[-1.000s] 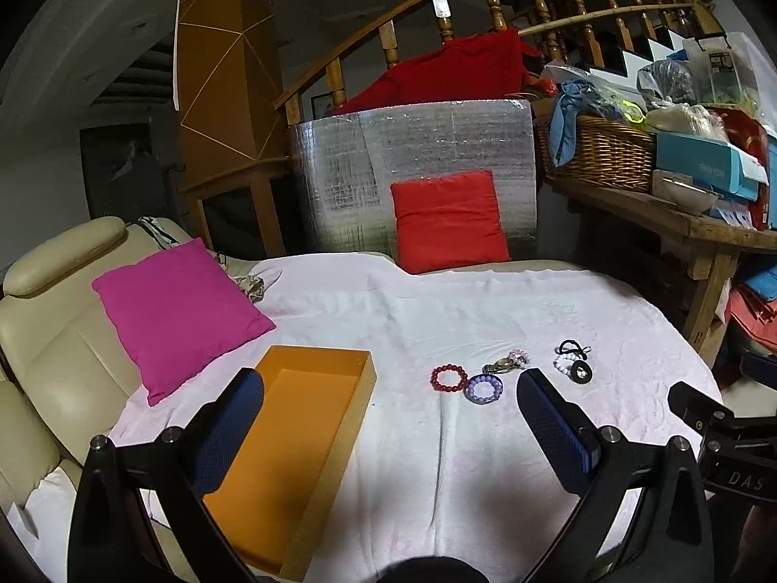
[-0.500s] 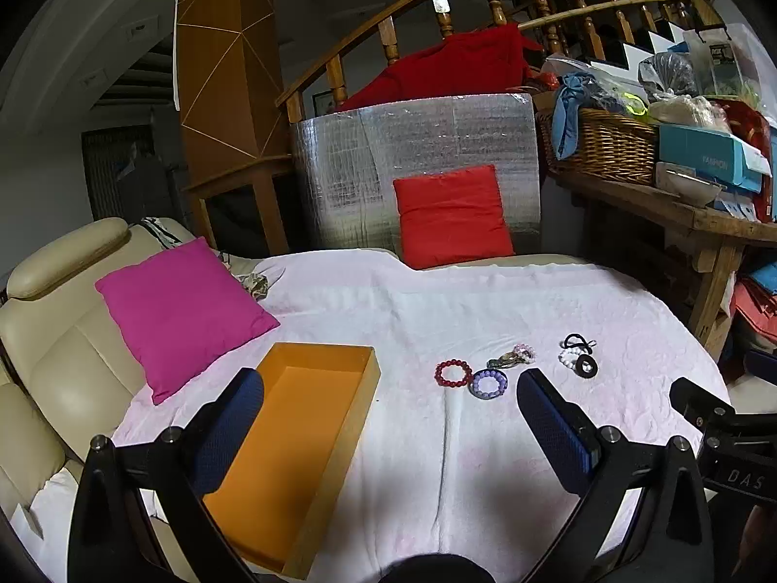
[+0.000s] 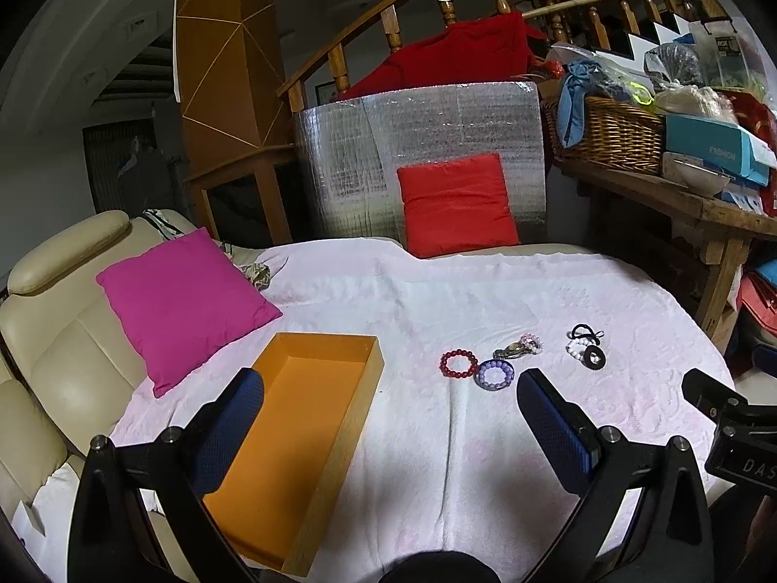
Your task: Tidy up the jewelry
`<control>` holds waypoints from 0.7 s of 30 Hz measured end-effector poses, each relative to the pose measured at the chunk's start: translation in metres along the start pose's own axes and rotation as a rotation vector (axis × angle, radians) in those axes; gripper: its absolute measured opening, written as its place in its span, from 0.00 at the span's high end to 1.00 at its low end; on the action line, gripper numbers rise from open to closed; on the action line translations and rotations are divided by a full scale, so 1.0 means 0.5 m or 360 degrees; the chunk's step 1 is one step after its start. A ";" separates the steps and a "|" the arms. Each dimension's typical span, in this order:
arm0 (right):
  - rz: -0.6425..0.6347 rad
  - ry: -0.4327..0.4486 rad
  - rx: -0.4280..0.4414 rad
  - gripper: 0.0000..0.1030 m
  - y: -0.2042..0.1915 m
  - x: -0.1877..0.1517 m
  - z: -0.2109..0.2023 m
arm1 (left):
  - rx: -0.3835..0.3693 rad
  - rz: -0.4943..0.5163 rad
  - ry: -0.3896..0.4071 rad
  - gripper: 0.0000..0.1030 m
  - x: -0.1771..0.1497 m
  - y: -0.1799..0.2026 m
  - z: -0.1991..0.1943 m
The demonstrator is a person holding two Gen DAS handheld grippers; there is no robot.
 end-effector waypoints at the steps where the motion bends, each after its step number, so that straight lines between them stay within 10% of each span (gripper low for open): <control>1: -0.0003 -0.0001 0.0000 0.00 0.000 0.001 0.003 | -0.0002 -0.0001 -0.0007 0.00 -0.001 0.001 0.005; 21: 0.0054 -0.0009 0.0050 0.00 0.033 0.047 0.114 | -0.0046 0.0019 -0.0145 0.00 -0.006 0.031 0.117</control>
Point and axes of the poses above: each gripper's, at about its wrist camera, not at the fingertips, and z roughly the way its jaws point, y to its right, x to its top, the point moved 3 cm from there along z, roughly the way its jaws point, and after that the axes turned 7 degrees about z, right-handed, at the moved point
